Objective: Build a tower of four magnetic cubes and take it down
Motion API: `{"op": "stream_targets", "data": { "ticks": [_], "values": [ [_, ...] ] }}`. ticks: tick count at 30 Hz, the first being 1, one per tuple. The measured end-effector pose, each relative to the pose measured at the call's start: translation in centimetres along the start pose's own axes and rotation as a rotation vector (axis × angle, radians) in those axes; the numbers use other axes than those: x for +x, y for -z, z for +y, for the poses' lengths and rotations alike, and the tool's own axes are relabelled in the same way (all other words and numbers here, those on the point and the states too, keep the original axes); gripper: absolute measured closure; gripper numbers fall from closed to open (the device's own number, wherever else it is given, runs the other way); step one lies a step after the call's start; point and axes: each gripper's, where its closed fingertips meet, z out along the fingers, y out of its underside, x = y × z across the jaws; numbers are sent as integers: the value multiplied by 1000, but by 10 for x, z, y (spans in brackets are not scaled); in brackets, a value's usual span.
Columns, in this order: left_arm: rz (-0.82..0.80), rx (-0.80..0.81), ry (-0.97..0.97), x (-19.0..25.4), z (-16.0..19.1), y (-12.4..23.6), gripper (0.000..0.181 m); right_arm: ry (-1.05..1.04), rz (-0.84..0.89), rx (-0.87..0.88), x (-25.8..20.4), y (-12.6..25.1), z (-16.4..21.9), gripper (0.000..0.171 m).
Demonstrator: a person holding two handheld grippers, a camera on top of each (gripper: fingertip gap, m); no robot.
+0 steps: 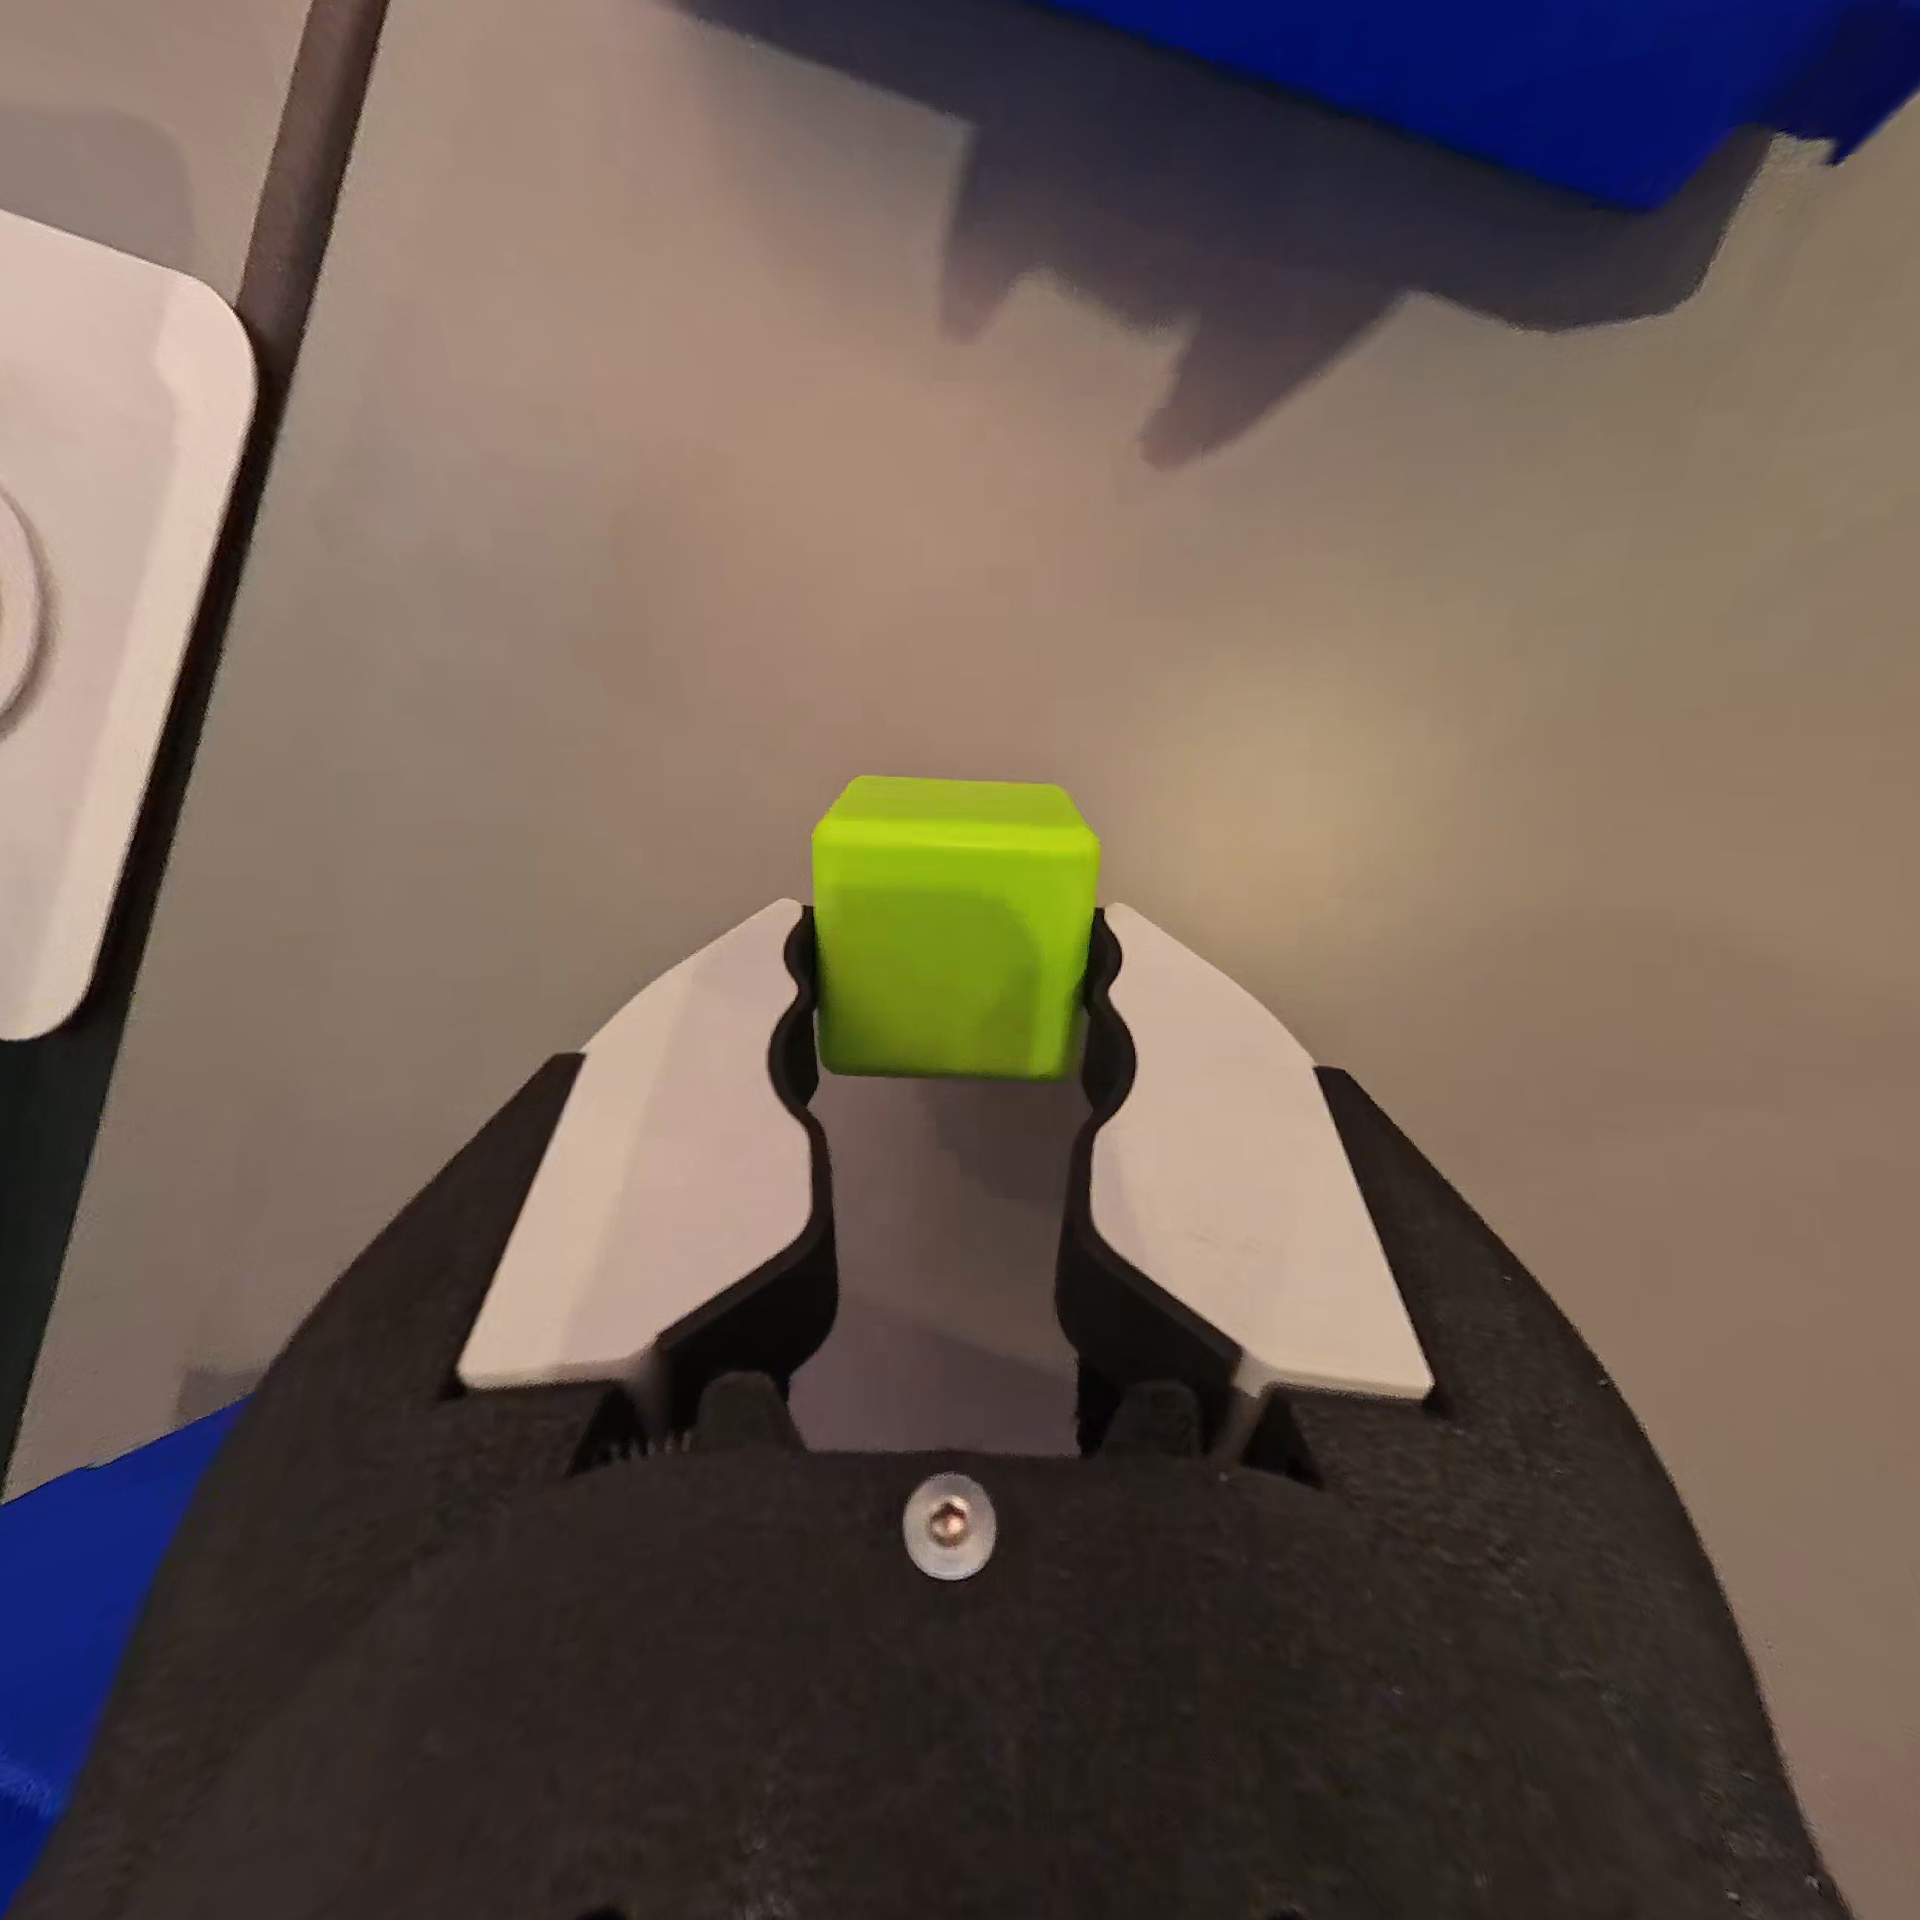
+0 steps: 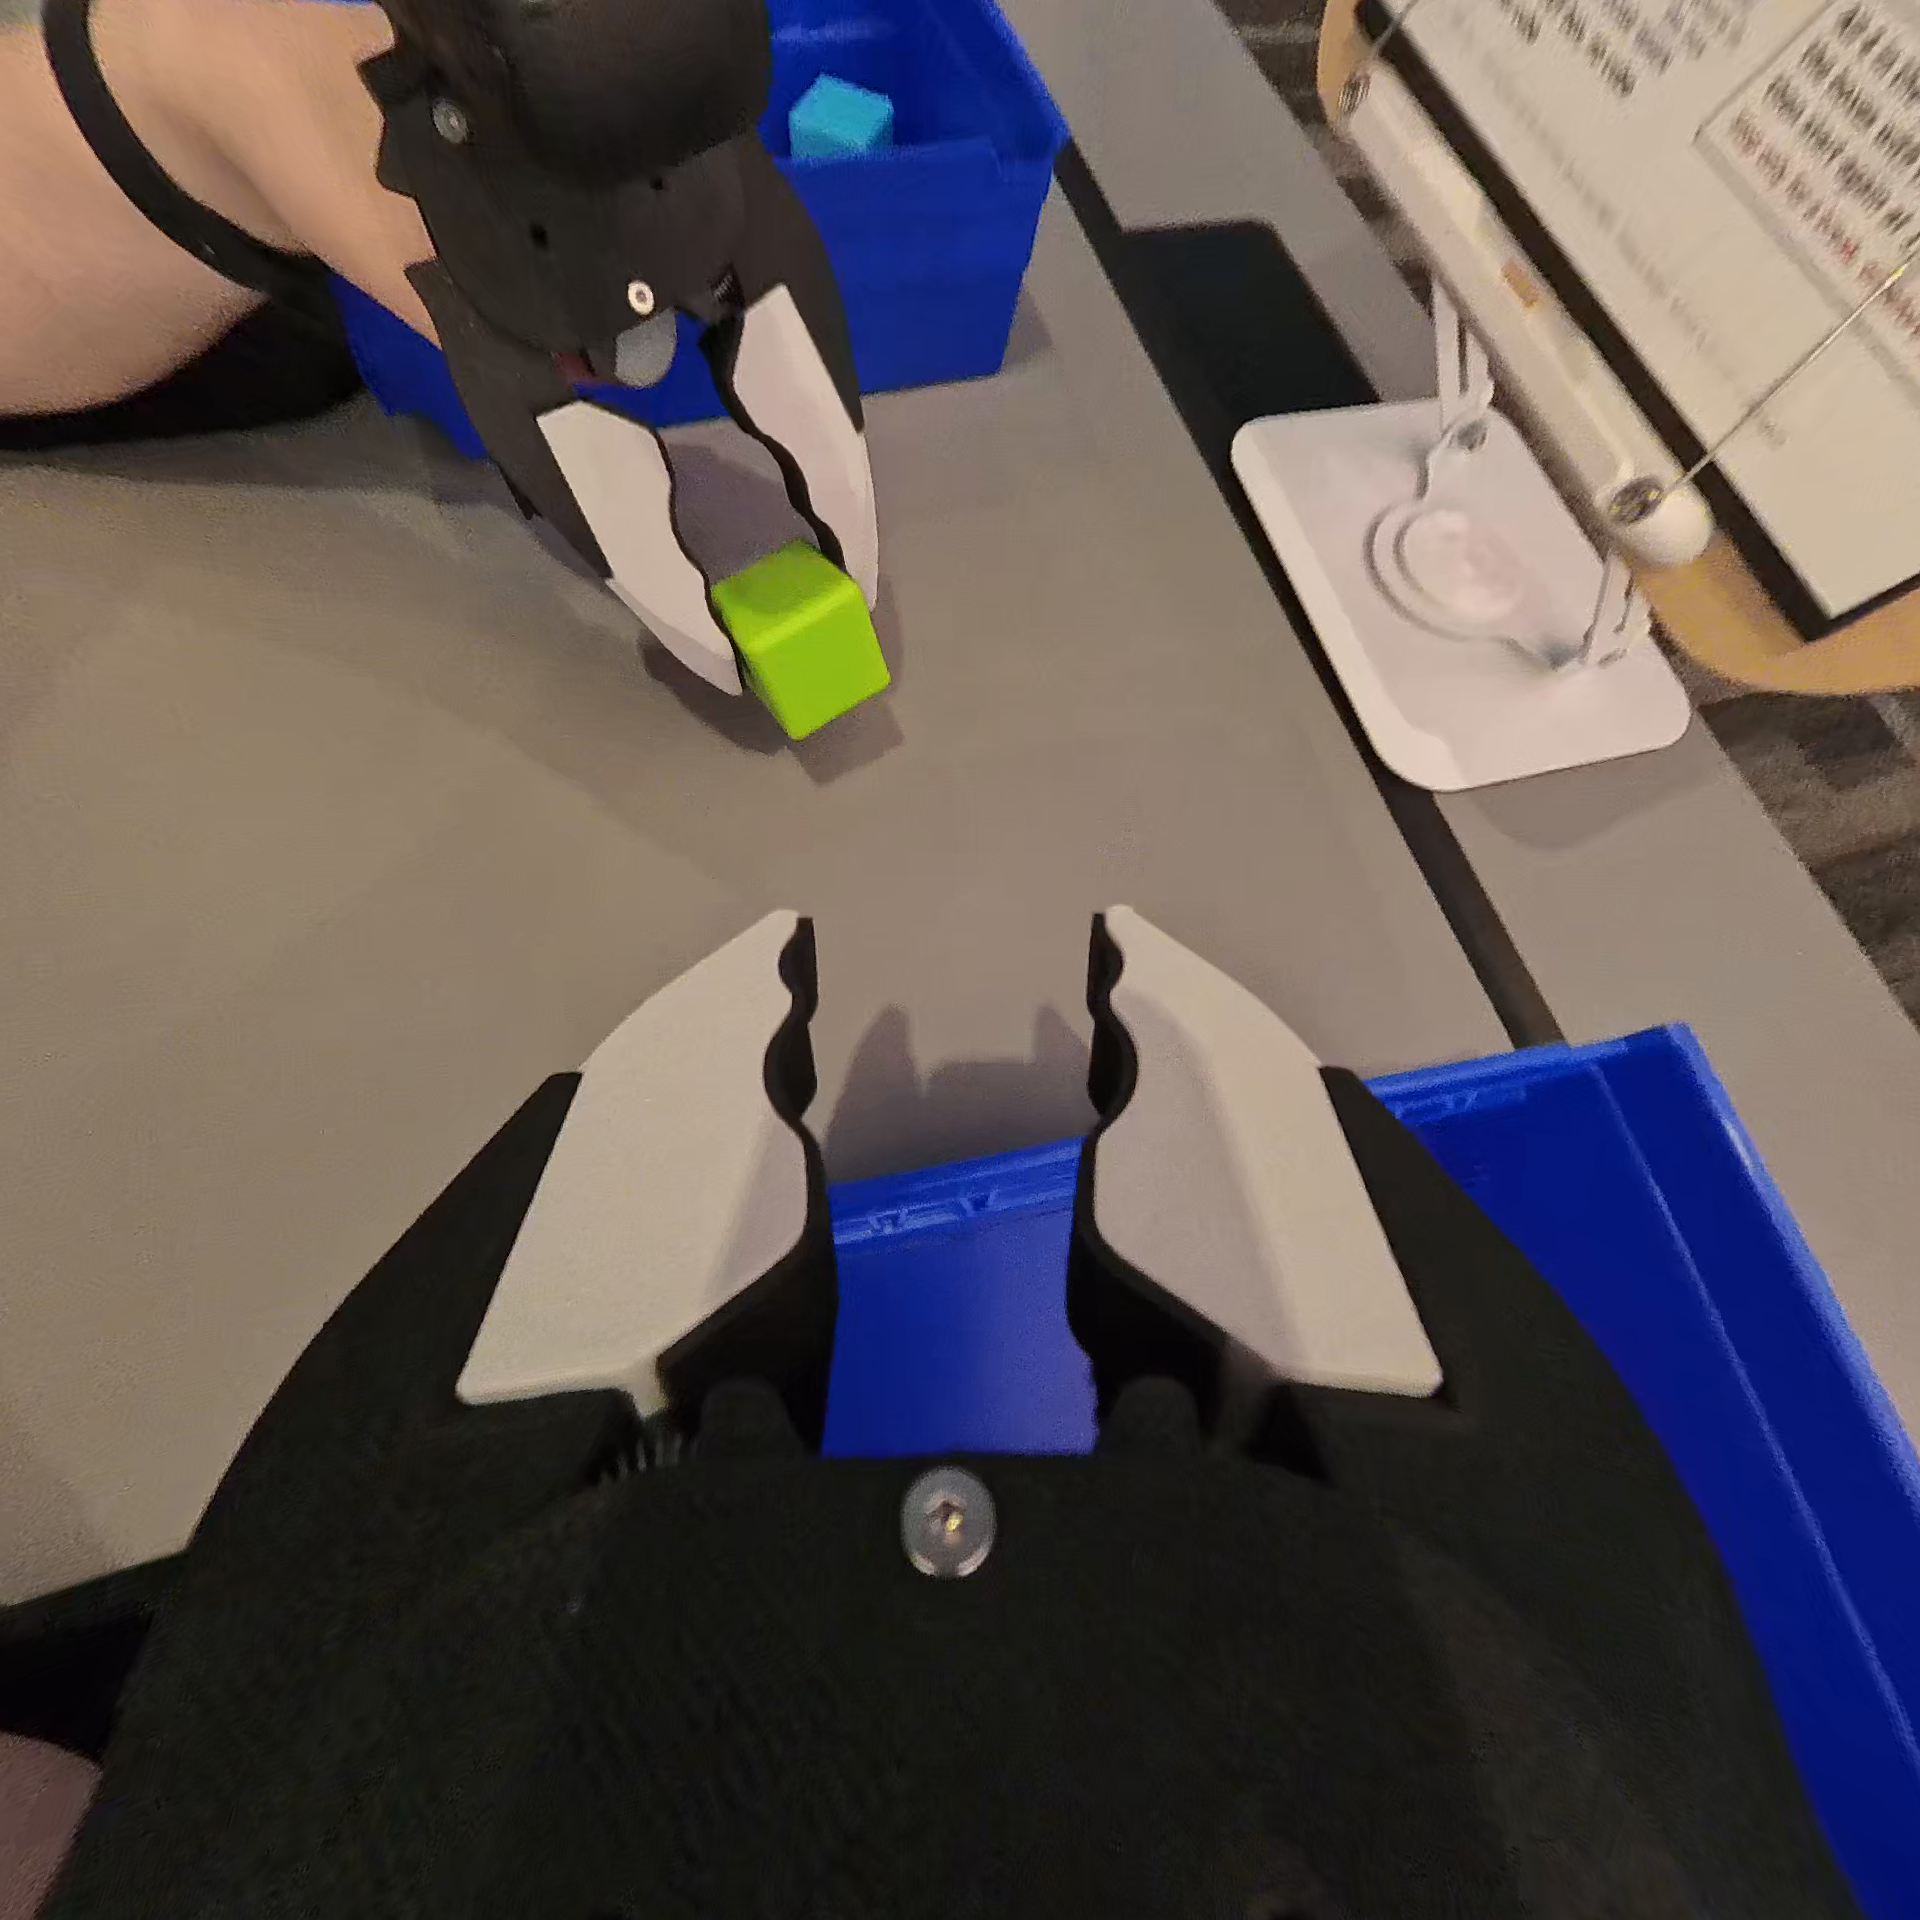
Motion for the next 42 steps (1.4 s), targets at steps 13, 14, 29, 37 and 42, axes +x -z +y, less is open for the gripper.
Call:
{"op": "stream_targets", "data": {
  "ticks": [13, 14, 29, 37, 42],
  "values": [
    [-41, -93, 257, 11, 7, -26, 133, -84, -19, -44, 7, -13, 20, 120],
    [-3, -93, 320, 12, 8, -29, 133, -85, -21, -41, 7, -13, 19, 120],
    [-76, -165, 207, 5, 13, -42, 133, -86, -76, -92, -1, -22, 29, 120],
    [-213, -232, 153, -5, 22, -31, 93, -109, -85, -91, 1, -22, 33, 120],
    [-287, -243, 156, -14, 28, -20, 98, -113, -93, -89, 0, -21, 34, 120]
  ]
}}
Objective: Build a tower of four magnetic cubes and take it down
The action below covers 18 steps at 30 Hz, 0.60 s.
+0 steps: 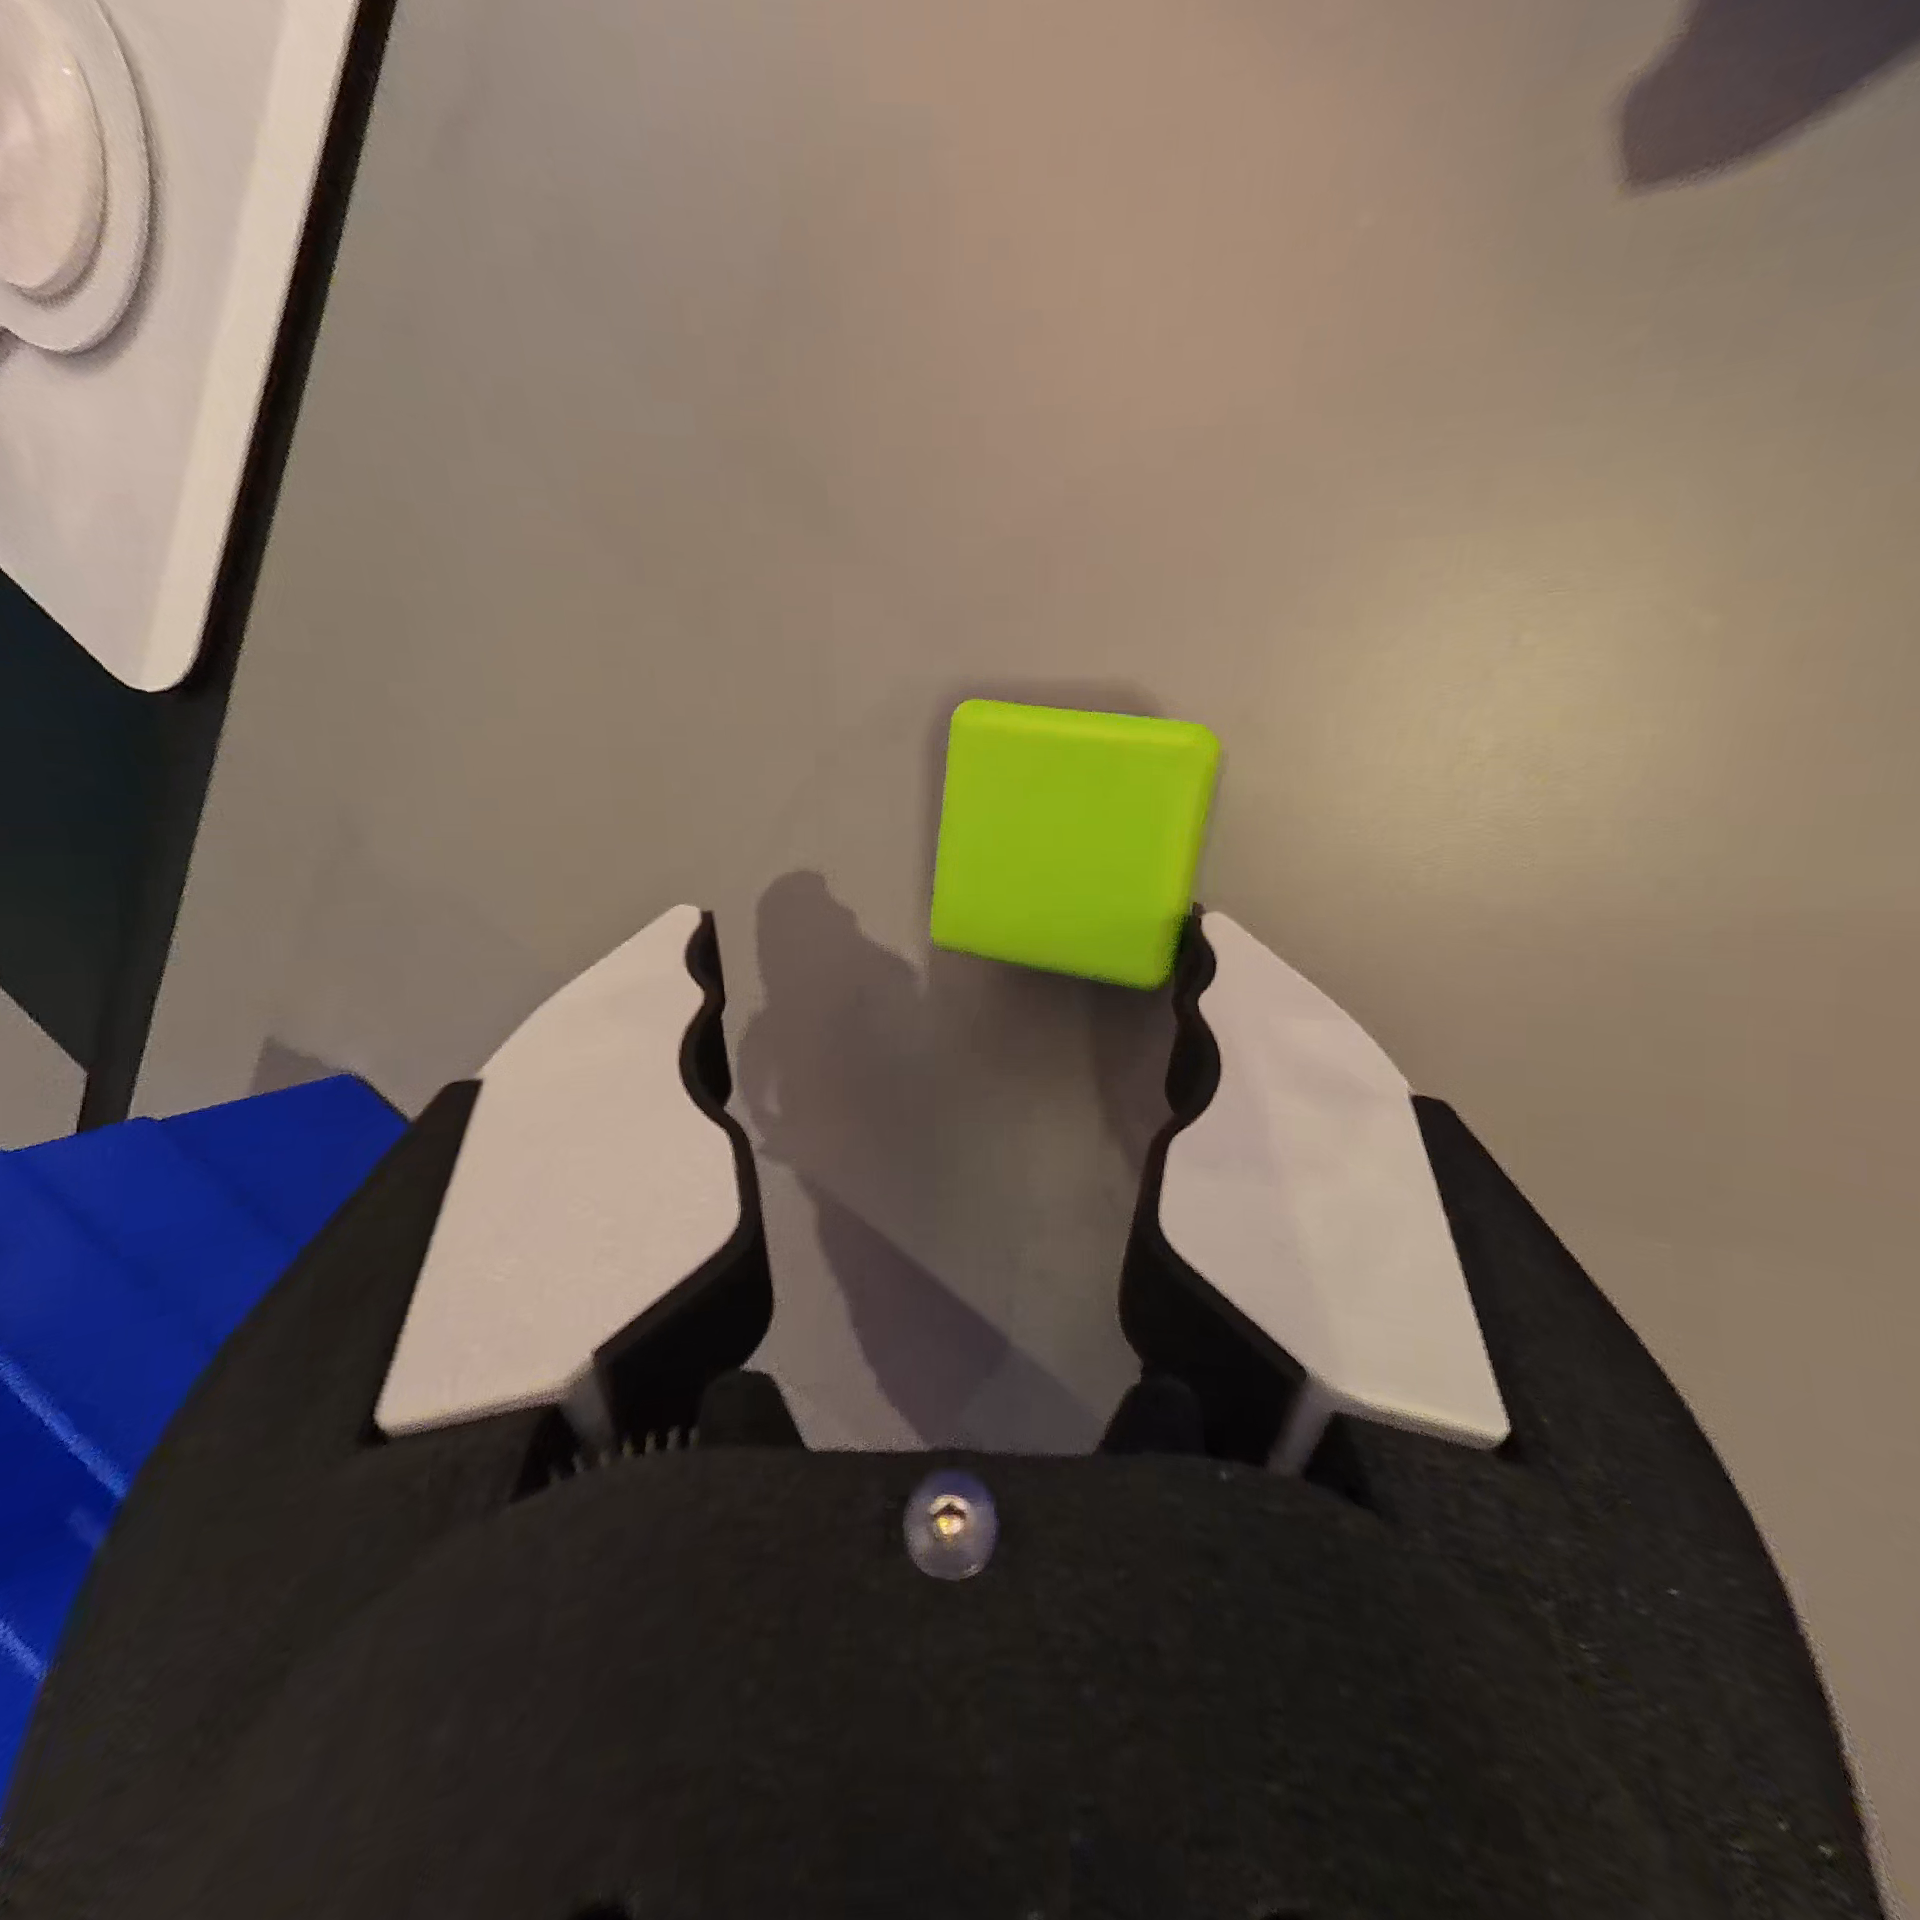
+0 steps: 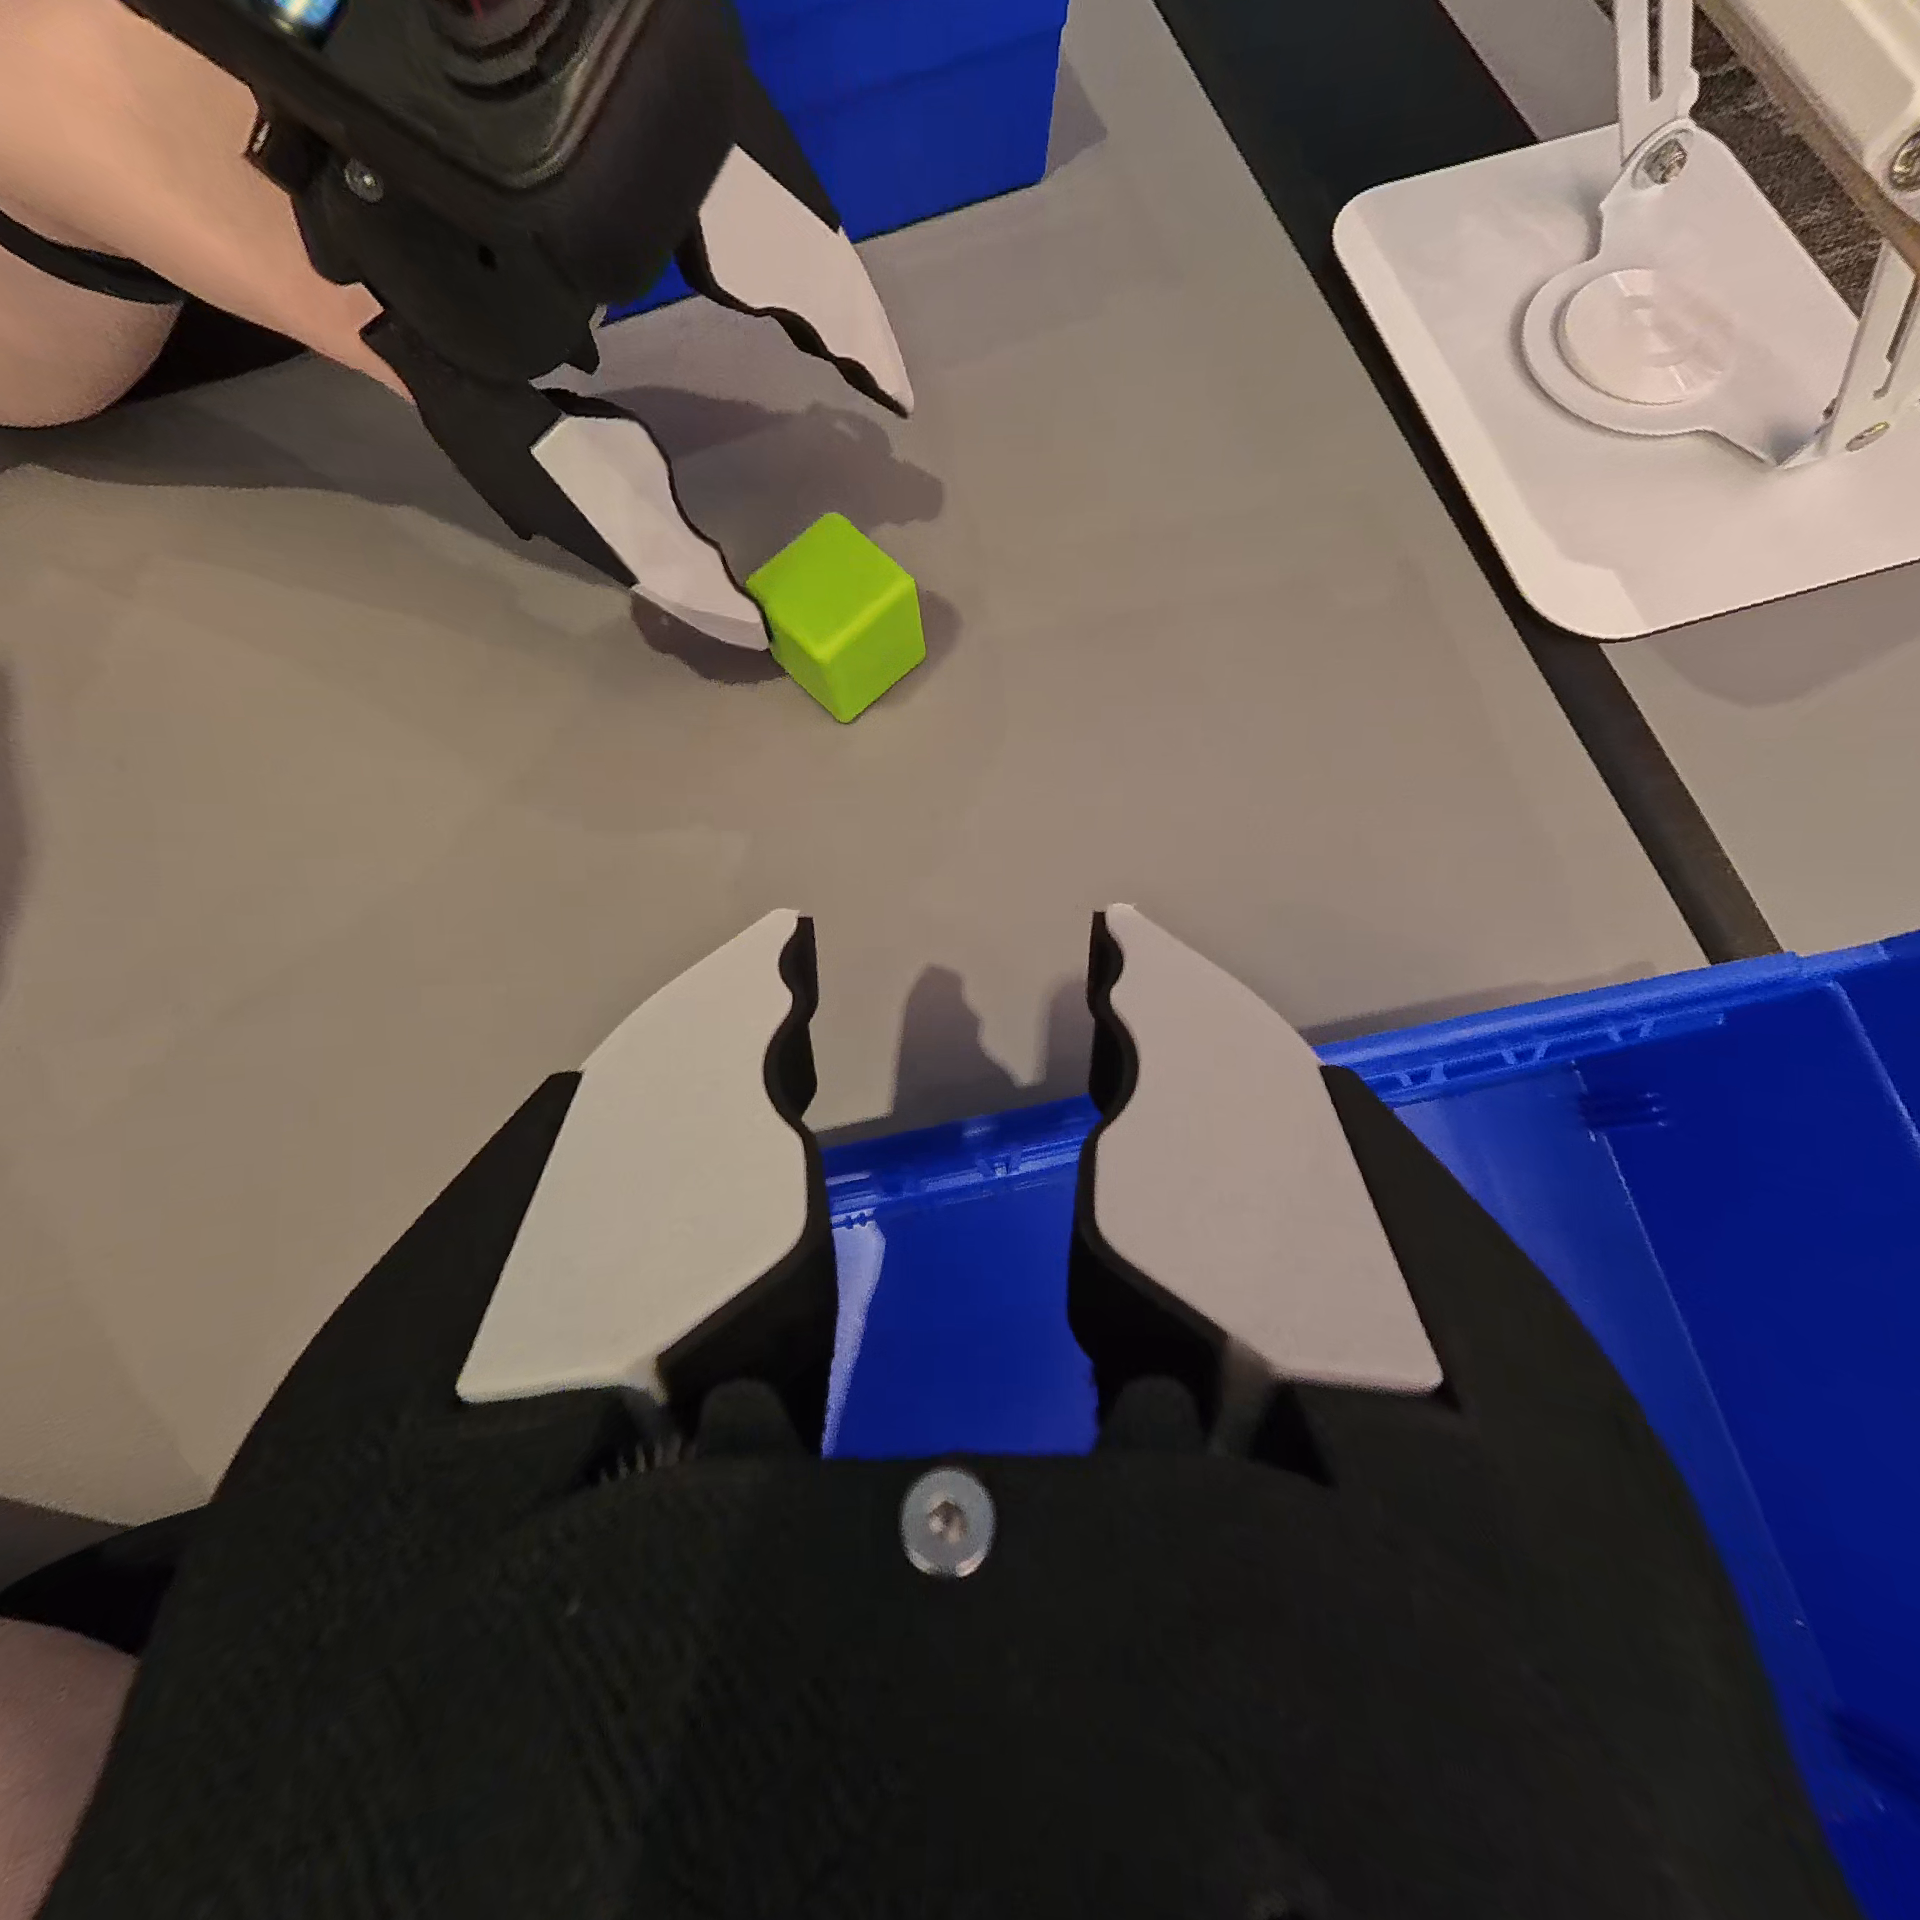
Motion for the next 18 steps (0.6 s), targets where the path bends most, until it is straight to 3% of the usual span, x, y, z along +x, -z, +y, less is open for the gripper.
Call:
{"op": "stream_targets", "data": {
  "ticks": [8, 13, 18],
  "values": [
    [-100, -30, 52, -25, 11, 1, 107, -2, -12, -4, -1, -1, 1, 120],
    [-36, 7, 55, -14, 6, 3, 113, 1, -17, -18, -2, -3, 4, 120],
    [-76, 18, 31, -18, 1, -1, 111, -10, -21, -13, -1, -4, 5, 120]
  ]
}}
